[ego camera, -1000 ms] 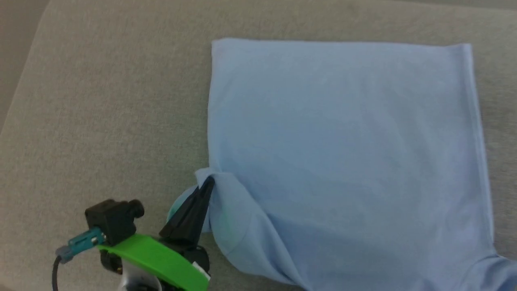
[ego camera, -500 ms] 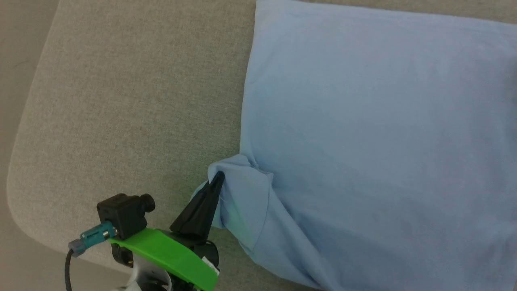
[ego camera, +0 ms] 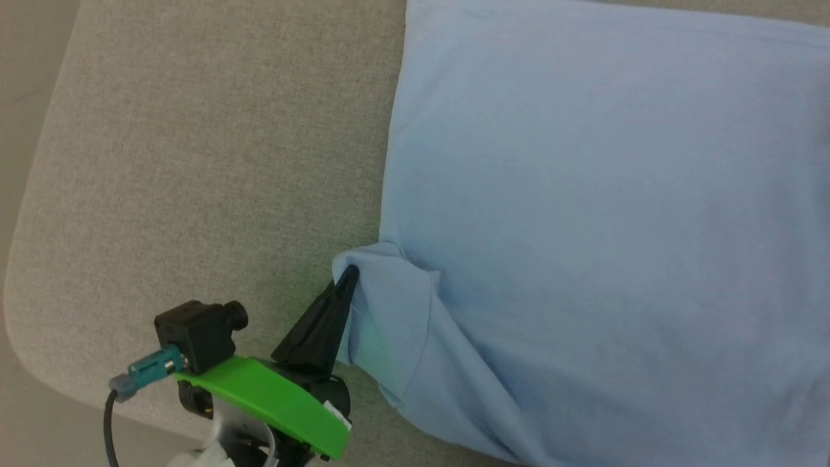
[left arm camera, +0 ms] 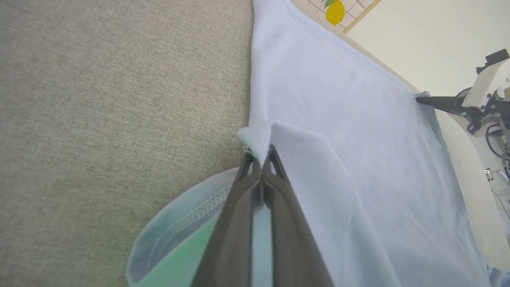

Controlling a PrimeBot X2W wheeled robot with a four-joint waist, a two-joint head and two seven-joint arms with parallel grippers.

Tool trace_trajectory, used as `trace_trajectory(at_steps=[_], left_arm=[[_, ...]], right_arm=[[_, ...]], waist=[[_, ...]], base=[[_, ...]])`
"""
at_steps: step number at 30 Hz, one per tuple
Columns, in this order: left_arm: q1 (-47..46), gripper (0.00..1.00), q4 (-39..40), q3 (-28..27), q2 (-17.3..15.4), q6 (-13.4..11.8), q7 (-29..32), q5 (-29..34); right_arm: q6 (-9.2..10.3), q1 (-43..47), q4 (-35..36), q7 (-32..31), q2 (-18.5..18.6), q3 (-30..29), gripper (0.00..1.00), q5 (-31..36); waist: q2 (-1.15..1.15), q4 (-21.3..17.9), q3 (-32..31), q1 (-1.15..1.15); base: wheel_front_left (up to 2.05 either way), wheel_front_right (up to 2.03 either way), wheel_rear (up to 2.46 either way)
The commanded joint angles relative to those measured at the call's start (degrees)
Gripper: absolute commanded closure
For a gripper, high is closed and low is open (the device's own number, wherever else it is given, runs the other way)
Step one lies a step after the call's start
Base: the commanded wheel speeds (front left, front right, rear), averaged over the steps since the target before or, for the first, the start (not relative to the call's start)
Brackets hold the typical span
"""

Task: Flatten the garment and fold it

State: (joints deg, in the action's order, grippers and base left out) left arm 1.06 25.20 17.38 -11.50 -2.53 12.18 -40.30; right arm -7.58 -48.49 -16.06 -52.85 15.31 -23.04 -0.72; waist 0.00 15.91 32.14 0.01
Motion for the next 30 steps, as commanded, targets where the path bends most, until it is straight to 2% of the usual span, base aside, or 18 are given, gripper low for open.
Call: trace_trajectory(at_steps=[1, 9, 13, 16, 19, 24, 27, 30], left_arm=[[-0.85, 1.0, -0.14, -0.26, -0.09, 0.18, -0.33, 0.2], [1.25, 1.0, -0.96, -1.69, -0.76, -0.97, -0.39, -0.39], [3.63, 1.0, -0.88, -2.64, -1.16, -1.9, -0.41, -0.94], [6.02, 1.0, -0.53, -3.14, -1.41, -2.56, -0.4, -1.44], [7.88, 1.0, 0.0, -3.6, -1.68, -3.13, -0.47, -1.66], [9.95, 1.0, 1.03, -3.94, -2.29, -3.52, -0.26, -1.91], [10.46, 1.0, 1.4, -4.05, -2.67, -3.59, -0.09, -1.94], [11.04, 1.0, 1.79, -4.25, -3.02, -3.77, 0.1, -2.0]], right_arm=[[0.09, 0.99, -0.58, 0.95, 0.03, 0.1, 1.0, -0.62], [0.09, 6.6, 0.31, 6.98, 0.36, 1.26, 1.0, -4.84], [0.09, 13.58, 3.52, 7.53, -0.23, 0.69, 1.0, -8.67], [0.09, 20.7, 7.41, 6.76, -1.11, -1.93, 1.0, -11.83], [0.09, 28.77, 11.96, 5.65, -2.94, -5.66, 1.0, -14.16], [0.09, 43.18, 19.4, 3.44, -8.39, -13.17, 1.0, -17.4], [0.09, 50.73, 21.77, 2.9, -10.81, -15.37, 1.0, -19.05], [0.09, 57.08, 22.06, 3.1, -12.08, -14.96, 1.0, -20.95]], waist=[[0.0, -1.77, -2.85, -0.01], [0.0, -6.24, -11.54, -0.01], [0.0, -9.26, -16.29, -0.01], [0.0, -11.42, -19.24, -0.01], [0.0, -13.16, -21.05, -0.01], [0.0, -15.05, -22.09, -0.01], [0.0, -15.4, -22.17, -0.01], [0.0, -15.78, -22.32, -0.01]], base=[[0.0, 0.0, 0.0], [0.0, 0.0, 0.0], [0.0, 0.0, 0.0], [0.0, 0.0, 0.0], [0.0, 0.0, 0.0], [0.0, 0.0, 0.0], [0.0, 0.0, 0.0], [0.0, 0.0, 0.0]])
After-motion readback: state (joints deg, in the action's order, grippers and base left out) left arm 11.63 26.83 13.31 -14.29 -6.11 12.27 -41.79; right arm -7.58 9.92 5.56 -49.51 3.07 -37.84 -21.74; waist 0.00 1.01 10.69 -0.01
